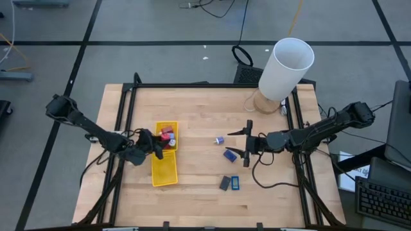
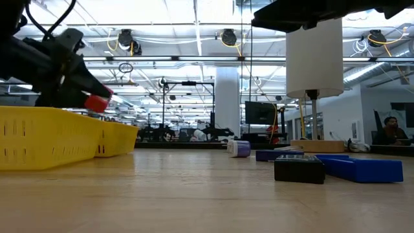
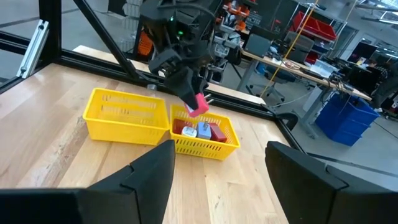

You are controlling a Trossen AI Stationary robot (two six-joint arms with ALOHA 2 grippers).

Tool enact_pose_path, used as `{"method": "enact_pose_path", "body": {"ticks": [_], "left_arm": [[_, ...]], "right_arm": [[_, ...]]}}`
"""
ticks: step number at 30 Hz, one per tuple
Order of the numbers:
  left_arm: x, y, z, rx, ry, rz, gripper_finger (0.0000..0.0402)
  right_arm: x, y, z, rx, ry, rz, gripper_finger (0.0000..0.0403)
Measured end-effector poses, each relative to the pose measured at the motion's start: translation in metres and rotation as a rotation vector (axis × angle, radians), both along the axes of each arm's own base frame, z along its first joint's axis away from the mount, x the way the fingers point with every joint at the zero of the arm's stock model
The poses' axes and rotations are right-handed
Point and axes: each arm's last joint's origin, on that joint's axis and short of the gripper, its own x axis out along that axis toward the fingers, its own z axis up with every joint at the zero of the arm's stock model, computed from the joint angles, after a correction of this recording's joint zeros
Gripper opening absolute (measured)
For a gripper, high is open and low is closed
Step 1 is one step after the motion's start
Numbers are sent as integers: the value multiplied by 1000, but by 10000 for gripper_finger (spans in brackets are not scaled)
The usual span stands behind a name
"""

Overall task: Pick & Place Office items
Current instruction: Put the pink charger adapter into the top yellow bin, then put the blue charger adapter into the top yellow bin

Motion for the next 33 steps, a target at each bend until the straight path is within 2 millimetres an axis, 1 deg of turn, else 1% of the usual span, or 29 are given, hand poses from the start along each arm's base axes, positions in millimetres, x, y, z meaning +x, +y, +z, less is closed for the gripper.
{"method": "enact_pose_path", "body": {"ticks": [4, 8, 13, 15, 22, 24, 33], "left_arm": [[-5, 0, 2, 26, 42, -59, 152], [-10, 1, 0, 30, 100, -91, 153], [-11, 2, -2, 20, 110, -89, 177], [-11, 2, -2, 20, 112, -90, 179], [-11, 1, -2, 16, 115, -97, 164], [-11, 1, -2, 17, 115, -97, 172], [-11, 1, -2, 20, 116, -98, 233]], "right_arm": [[0, 0, 0, -1, 4, 0, 238], [0, 0, -1, -2, 7, 0, 238], [0, 0, -1, -2, 7, 0, 238], [0, 0, -1, -2, 7, 0, 238], [0, 0, -1, -2, 7, -1, 238], [0, 0, -1, -3, 7, -1, 238], [0, 0, -1, -2, 7, -1, 238]]}}
